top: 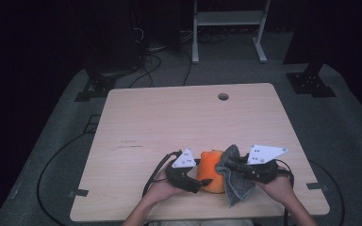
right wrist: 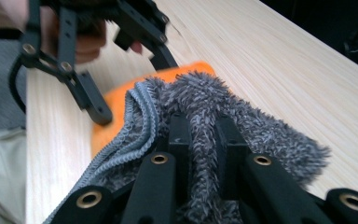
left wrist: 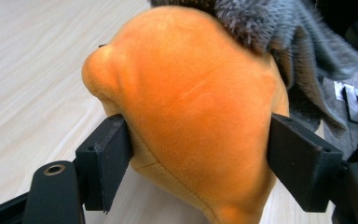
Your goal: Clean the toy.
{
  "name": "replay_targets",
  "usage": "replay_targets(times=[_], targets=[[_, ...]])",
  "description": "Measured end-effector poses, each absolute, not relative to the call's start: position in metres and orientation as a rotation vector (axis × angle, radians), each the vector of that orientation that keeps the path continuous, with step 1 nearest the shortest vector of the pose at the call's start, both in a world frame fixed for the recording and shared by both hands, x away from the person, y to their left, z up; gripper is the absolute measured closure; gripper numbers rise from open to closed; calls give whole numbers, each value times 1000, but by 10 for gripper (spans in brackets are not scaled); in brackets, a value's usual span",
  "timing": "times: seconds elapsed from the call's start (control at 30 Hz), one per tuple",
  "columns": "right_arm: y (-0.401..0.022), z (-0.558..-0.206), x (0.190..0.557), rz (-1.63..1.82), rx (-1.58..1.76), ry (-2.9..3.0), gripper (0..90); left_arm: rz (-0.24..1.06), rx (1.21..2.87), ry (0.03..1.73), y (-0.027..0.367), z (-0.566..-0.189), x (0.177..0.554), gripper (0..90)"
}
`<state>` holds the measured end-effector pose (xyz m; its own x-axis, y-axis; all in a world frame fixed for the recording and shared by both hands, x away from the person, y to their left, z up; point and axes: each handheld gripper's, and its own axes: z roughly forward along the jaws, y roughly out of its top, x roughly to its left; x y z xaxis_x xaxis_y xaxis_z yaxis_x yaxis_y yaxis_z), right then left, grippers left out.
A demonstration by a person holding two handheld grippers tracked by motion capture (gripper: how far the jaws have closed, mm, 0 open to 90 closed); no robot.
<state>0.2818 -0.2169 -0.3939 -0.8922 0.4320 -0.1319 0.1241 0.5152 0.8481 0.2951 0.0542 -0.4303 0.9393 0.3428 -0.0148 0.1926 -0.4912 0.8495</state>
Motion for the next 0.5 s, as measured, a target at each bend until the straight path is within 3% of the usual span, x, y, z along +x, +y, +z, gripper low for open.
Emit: replay_targets(times=[0.27,0.5], targets=[[-206,-372,267,1409,338,2416,792,234,2119,341,46,-423,289,257],[-194,-382,273,1360,301,2491,793,222,2125,333,49,-426,290,269]])
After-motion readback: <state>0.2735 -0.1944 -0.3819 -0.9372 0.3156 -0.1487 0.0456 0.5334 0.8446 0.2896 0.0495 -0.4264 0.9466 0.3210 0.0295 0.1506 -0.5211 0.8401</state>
